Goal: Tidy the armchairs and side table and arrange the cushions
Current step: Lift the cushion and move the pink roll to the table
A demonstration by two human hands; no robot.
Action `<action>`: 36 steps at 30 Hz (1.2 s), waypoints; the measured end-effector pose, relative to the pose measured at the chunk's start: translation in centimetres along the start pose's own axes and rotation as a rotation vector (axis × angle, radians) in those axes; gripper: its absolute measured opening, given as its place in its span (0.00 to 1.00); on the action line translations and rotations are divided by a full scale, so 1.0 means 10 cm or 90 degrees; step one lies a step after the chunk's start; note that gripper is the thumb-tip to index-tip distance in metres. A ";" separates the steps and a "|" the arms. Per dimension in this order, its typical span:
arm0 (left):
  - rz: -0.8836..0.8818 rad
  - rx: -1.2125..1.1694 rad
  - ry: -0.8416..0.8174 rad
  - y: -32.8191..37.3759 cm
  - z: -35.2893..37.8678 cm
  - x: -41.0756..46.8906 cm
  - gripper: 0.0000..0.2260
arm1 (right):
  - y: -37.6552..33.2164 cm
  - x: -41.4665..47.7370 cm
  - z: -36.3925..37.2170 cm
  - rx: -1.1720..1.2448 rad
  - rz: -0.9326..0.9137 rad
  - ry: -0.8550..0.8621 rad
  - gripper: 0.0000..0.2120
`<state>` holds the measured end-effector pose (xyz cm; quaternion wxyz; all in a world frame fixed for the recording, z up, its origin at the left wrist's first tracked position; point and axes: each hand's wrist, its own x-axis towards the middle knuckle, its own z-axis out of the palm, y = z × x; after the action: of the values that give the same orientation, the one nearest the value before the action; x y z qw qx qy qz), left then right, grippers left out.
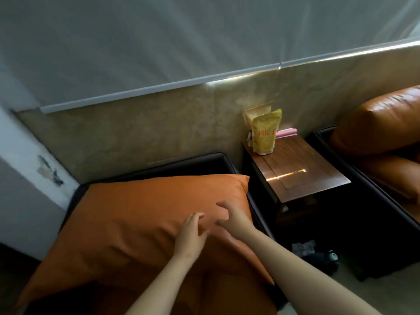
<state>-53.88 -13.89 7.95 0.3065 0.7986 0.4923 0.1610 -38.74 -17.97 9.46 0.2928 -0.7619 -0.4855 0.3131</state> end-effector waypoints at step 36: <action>0.035 0.357 -0.292 -2.14 -1.34 -0.04 0.43 | -0.68 -0.16 1.92 -0.310 0.043 -0.002 0.43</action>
<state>-76.23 -2.83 4.29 0.1733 0.8798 0.4145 -0.1556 -57.65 -14.31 2.72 0.0891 -0.8253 -0.5214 0.1976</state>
